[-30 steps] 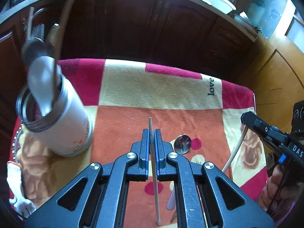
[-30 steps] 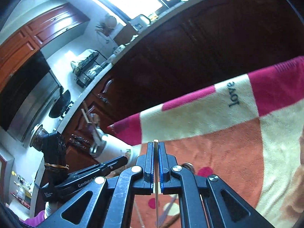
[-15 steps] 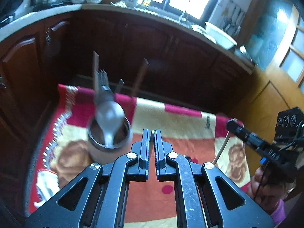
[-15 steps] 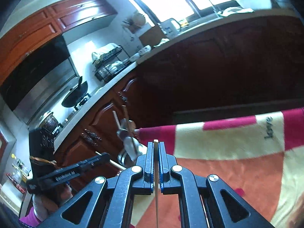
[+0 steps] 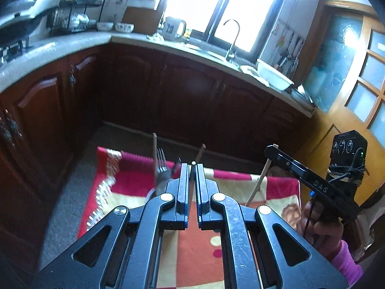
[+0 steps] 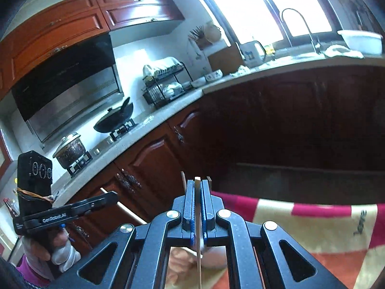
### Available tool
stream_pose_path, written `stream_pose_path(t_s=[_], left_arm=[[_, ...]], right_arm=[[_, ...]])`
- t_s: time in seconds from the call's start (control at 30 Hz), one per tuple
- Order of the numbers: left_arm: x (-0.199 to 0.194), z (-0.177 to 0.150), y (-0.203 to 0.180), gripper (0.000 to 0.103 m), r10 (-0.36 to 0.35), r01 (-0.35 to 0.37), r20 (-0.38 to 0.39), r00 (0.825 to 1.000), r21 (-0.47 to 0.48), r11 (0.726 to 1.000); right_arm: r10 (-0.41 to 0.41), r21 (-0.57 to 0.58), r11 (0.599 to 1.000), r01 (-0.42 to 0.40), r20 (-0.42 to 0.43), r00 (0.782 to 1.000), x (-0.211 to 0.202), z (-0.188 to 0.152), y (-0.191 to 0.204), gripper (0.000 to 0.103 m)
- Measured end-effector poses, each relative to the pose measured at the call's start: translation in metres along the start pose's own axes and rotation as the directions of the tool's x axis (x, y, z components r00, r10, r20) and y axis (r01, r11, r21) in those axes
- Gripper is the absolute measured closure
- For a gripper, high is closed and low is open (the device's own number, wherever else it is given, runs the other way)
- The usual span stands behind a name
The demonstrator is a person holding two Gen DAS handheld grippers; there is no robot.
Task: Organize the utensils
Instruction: 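Lift both held sticks and carry them toward the white jar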
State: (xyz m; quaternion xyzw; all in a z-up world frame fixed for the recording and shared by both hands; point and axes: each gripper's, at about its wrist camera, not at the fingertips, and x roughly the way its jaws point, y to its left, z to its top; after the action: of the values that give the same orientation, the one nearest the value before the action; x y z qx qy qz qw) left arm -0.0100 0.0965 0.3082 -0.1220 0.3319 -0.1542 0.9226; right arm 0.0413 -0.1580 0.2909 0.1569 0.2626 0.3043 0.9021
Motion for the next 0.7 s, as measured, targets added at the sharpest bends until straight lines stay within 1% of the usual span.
stream_pose_path(t_s=[0.07,0.2,0.37,0.53,0.7], left_arm=[[-0.007,0.010,0.004,0.100,0.009,-0.010,0.018,1.000,0.006,1.000],[-0.006,0.020,0.010,0.100,0.046,-0.046,0.021,0.999,0.021,0.999],[0.012,0.018,0.023,0.100,0.100,-0.100,-0.005,0.995,0.028,0.995],[0.044,0.004,0.031,0.100,0.122,-0.121,-0.059,0.991,0.029,0.992],[0.075,-0.010,0.037,0.100,0.120,-0.118,-0.117,0.986,0.020,0.993]], right_arm=[[-0.004,-0.027,1.000,0.005,0.028,1.000,0.006,0.010,0.010,0.099],[-0.015,-0.042,0.999,0.017,0.068,0.998,0.024,0.023,0.025,0.099],[-0.062,-0.076,0.995,0.070,0.097,0.993,0.058,0.021,0.038,0.099],[-0.097,-0.126,0.986,0.106,0.078,0.992,0.090,0.005,0.042,0.099],[-0.117,-0.151,0.982,0.116,-0.003,0.993,0.115,-0.019,0.030,0.099]])
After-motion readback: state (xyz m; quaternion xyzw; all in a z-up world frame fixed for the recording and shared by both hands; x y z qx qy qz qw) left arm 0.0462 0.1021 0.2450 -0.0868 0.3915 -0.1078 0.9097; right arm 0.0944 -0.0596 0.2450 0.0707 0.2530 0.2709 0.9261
